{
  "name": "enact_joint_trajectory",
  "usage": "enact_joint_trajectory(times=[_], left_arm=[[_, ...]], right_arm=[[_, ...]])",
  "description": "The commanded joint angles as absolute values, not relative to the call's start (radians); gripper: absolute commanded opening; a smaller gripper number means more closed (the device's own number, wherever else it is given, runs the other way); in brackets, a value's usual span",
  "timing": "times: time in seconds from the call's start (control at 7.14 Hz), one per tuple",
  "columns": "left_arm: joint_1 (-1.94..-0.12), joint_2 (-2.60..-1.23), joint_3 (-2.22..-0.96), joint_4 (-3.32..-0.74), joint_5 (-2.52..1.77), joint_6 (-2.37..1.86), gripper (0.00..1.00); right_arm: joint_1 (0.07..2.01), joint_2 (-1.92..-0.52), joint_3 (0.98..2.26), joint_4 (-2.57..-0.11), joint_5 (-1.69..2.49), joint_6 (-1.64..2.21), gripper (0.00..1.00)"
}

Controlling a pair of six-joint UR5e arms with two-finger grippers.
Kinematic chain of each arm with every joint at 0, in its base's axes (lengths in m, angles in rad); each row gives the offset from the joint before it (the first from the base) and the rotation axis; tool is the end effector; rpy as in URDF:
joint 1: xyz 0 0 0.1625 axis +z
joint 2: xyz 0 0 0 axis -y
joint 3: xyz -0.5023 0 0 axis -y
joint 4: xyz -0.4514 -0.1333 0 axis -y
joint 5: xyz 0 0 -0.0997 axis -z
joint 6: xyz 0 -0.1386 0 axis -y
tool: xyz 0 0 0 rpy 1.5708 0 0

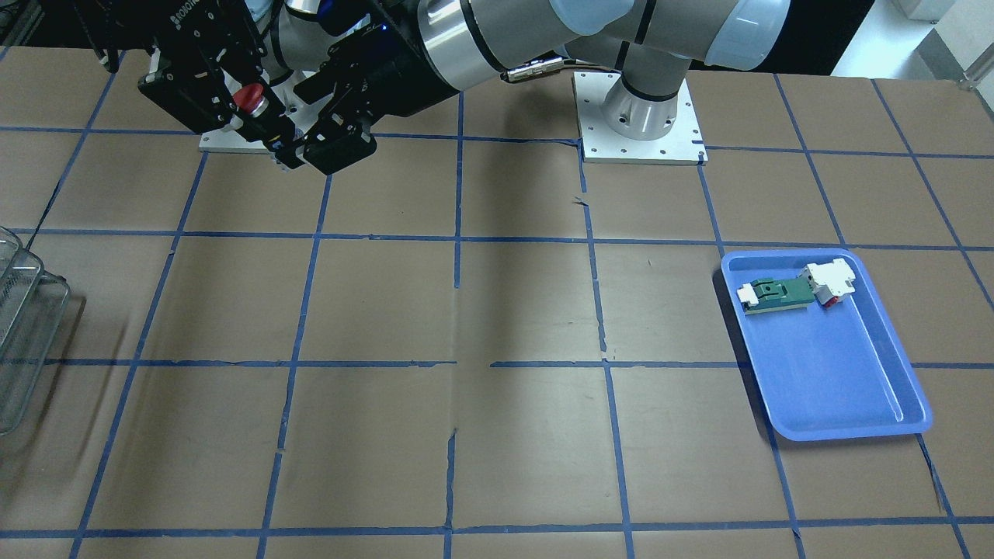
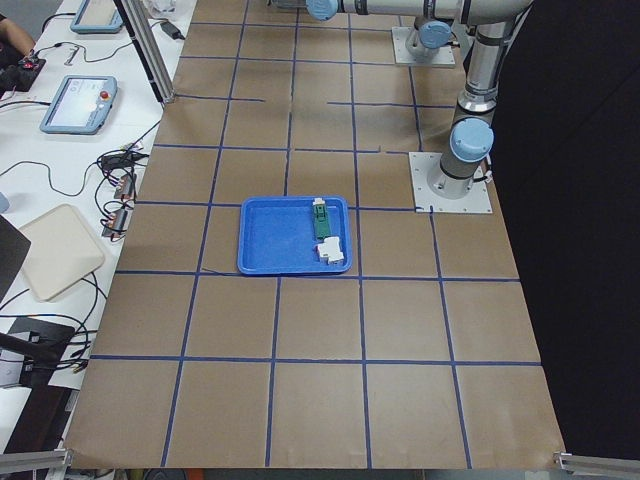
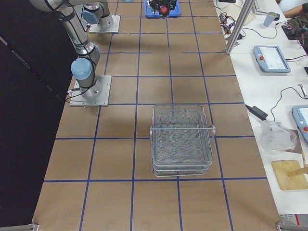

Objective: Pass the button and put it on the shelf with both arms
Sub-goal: 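Close the right gripper on the button base and open the left gripper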

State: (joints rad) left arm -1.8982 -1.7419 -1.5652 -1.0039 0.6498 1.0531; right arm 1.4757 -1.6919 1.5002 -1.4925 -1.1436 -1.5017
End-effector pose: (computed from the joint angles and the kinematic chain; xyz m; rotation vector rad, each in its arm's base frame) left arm -0.4414 -0.5421 0.5449 -1.6297 -1.6121 0.8354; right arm 0.1428 -0.5117 0.6331 -1.8837 2.1668 -0.5597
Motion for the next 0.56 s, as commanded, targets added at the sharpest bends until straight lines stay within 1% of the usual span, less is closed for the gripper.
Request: enact_joint_trajectory(times=[0.0,0.42], left_arm=[[-1.893,-1.703,-1.574,-1.057,0.728,0.964,1.0],[-1.827,-1.623,-1.557,-1.274,0.904,0.95,1.0]], right_arm=[[1.476,-1.692,1.5,-1.493,-1.143,-1.502,0.0],[1.454,-1.686,1.511,-1.5,-1.157,-1.532,0.0]])
